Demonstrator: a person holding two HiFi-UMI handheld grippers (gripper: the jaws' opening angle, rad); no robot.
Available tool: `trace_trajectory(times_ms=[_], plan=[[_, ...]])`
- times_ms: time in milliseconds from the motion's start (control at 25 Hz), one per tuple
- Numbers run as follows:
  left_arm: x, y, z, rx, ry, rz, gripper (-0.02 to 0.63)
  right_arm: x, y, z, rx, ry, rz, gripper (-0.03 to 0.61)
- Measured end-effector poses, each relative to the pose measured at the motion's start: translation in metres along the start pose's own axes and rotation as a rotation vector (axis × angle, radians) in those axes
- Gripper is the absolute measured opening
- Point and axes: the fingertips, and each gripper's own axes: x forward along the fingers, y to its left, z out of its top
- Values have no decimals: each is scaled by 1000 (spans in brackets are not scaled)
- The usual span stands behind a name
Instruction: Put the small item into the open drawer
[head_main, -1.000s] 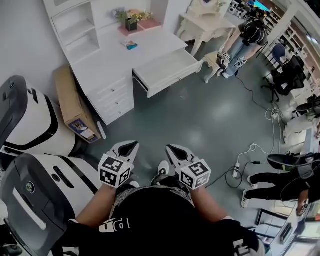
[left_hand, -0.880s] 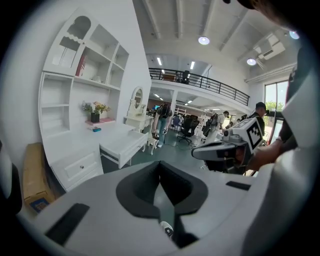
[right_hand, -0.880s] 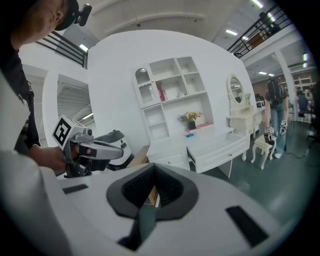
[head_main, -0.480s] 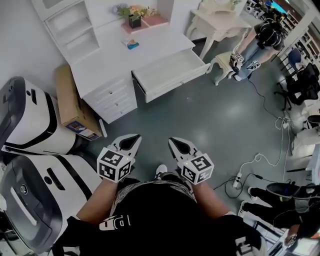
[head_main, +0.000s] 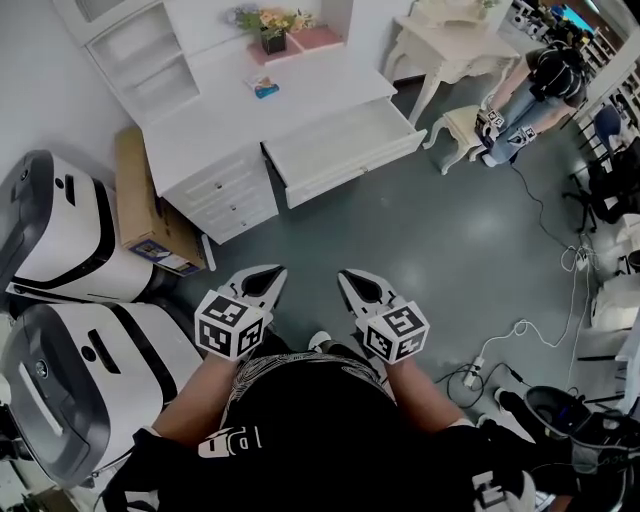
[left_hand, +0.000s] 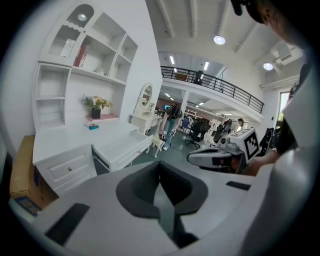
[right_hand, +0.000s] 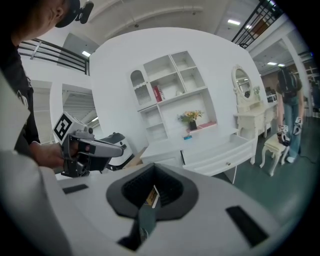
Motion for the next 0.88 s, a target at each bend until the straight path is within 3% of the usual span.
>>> trace_trajectory(times_ms=[560, 880], plan=[[39, 31, 20, 54, 14, 15, 15, 26, -41, 7, 9, 35, -19, 9], [83, 76, 70, 60, -19, -23, 15, 69, -79, 37, -4, 68, -57, 9]])
